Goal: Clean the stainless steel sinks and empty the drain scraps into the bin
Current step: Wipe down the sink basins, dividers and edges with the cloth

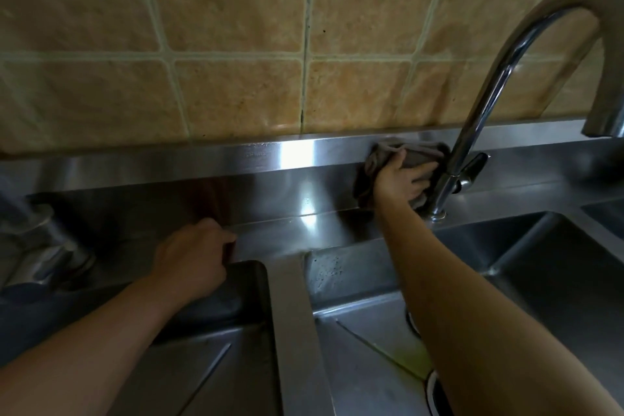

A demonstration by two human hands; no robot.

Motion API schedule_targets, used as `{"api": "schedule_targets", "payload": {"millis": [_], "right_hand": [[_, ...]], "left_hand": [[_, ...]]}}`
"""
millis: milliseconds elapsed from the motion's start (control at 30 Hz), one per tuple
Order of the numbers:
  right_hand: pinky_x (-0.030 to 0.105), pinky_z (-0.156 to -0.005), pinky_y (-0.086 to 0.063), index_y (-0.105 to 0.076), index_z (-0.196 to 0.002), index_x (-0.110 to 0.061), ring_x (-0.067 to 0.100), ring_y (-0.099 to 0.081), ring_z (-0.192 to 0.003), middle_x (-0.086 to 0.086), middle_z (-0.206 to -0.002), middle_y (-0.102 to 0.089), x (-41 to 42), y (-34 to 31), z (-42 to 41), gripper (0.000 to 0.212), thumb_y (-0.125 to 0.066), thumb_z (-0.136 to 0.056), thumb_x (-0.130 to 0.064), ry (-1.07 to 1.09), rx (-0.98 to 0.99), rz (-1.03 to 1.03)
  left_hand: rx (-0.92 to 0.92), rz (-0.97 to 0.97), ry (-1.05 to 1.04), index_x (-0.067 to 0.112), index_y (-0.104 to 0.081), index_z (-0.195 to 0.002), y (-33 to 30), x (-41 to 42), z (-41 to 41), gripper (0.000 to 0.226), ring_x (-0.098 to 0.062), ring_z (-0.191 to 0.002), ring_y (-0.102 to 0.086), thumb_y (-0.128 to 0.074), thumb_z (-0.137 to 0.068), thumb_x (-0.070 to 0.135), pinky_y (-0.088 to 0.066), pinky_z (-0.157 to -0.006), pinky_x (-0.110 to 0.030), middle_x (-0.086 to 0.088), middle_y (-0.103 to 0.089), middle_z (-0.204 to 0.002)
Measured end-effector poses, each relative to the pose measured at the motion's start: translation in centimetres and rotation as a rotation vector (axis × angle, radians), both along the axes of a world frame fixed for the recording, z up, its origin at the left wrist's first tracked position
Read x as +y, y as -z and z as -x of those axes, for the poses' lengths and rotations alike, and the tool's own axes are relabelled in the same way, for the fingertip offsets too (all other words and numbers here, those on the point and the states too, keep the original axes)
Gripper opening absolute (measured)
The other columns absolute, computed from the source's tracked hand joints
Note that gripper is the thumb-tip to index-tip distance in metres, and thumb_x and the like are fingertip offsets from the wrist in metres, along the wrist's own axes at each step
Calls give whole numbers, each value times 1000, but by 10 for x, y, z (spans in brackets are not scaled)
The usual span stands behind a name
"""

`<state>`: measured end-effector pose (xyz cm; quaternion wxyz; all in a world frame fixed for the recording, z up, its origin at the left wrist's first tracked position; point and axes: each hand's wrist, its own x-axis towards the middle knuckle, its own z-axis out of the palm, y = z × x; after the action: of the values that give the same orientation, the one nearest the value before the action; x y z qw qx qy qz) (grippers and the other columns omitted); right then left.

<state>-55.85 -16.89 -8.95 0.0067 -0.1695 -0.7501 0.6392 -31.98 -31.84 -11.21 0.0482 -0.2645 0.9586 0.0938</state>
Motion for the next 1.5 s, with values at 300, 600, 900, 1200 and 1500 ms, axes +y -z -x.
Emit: {"api": "schedule_targets", "payload": {"millis": [300,600,900,1200,1500], "right_hand": [[46,-118,3,20,-148,-11,35,21,-143,23,-150,30,-107,19,-137,85,-42,-98,-40,-348,-104,157],[40,-116,2,8,-151,-12,31,6,-147,20,-157,13,-36,8,-48,72,-32,-100,-45,-49,-84,130],[48,-117,3,21,-147,-9,36,21,-143,24,-150,30,-106,14,-145,86,-44,-98,-36,-365,-53,105],[17,-115,-6,-14,-151,-6,21,-10,-146,12,-158,-3,-51,1,-139,73,-47,-88,9,-339,403,-14],[55,-114,-1,-24,-150,-19,43,2,-144,20,-158,-3,-16,13,-63,78,-61,-83,-10,-582,772,-751]], "left_hand": [[28,-31,116,27,-50,-137,1,-18,-35,61,-21,-129,-47,-66,-79,20,-37,-107,-30,1,-45,-145],[-36,100,-50,34,-34,-145,4,-8,-52,68,-19,-137,-32,-57,-83,17,-31,-106,-39,8,-27,-154],[-104,144,0,37,-32,-145,-1,-11,-53,62,-18,-134,-37,-52,-87,30,-34,-105,-32,8,-26,-154],[-180,14,-18,31,-13,-151,-3,-11,-61,73,-20,-143,-21,-51,-89,25,-25,-113,-34,5,-6,-160],[-131,10,-151,22,-25,-149,-2,-21,-70,67,-21,-141,-25,-50,-88,16,-25,-114,-34,-1,-20,-156]]}}
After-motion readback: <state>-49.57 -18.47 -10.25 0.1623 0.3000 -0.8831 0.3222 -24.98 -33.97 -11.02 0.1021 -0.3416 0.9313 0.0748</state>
